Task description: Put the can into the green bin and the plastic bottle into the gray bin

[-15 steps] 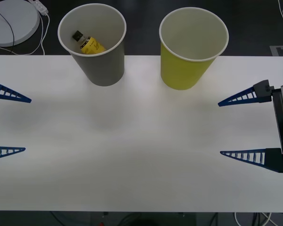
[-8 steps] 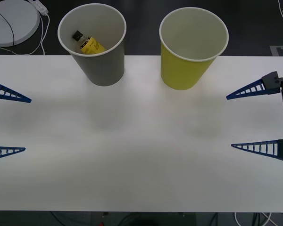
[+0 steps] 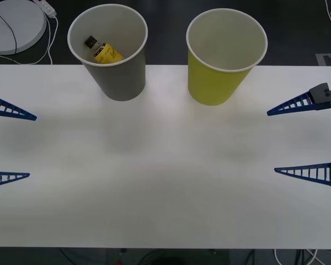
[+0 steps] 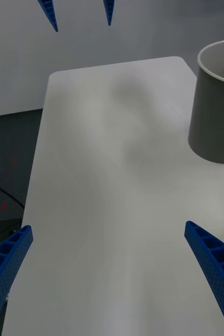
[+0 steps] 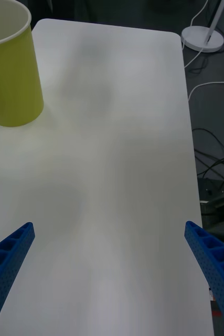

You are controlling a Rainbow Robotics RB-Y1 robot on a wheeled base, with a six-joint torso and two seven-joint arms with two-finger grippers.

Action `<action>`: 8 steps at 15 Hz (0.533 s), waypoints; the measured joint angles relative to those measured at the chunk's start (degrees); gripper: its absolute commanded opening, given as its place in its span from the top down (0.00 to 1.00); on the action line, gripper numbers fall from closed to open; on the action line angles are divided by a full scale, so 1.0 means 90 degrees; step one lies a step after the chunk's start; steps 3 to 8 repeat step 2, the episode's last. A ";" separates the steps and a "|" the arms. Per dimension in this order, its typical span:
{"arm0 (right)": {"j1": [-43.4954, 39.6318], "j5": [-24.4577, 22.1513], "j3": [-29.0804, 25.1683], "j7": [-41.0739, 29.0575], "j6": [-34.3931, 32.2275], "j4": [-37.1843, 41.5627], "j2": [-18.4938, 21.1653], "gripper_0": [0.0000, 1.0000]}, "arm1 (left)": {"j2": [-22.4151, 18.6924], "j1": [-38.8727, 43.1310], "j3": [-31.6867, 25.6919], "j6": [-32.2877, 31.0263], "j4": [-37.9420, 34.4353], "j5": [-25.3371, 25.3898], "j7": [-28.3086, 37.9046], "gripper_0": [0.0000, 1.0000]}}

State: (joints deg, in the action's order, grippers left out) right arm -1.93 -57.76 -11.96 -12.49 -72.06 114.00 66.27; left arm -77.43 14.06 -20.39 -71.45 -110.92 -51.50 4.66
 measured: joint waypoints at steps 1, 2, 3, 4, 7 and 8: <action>0.0000 0.0014 0.0000 -0.0004 -0.0011 0.0000 0.0000 0.00 | 0.0000 0.0000 0.0000 0.0000 0.0000 0.0000 0.0000 0.00; 0.0000 0.0020 0.0000 -0.0014 -0.0027 0.0000 0.0000 0.00 | 0.0000 0.0000 0.0000 0.0000 0.0000 0.0000 0.0000 0.00; 0.0000 0.0020 0.0000 -0.0014 -0.0027 0.0000 0.0000 0.00 | 0.0000 0.0000 0.0000 0.0000 0.0000 0.0000 0.0000 0.00; 0.0000 0.0020 0.0000 -0.0014 -0.0027 0.0000 0.0000 0.00 | 0.0000 0.0000 0.0000 0.0000 0.0000 0.0000 0.0000 0.00; 0.0000 0.0020 0.0000 -0.0014 -0.0027 0.0000 0.0000 0.00 | 0.0000 0.0000 0.0000 0.0000 0.0000 0.0000 0.0000 0.00; 0.0000 0.0020 0.0000 -0.0014 -0.0027 0.0000 0.0000 0.00 | 0.0000 0.0000 0.0000 0.0000 0.0000 0.0000 0.0000 0.00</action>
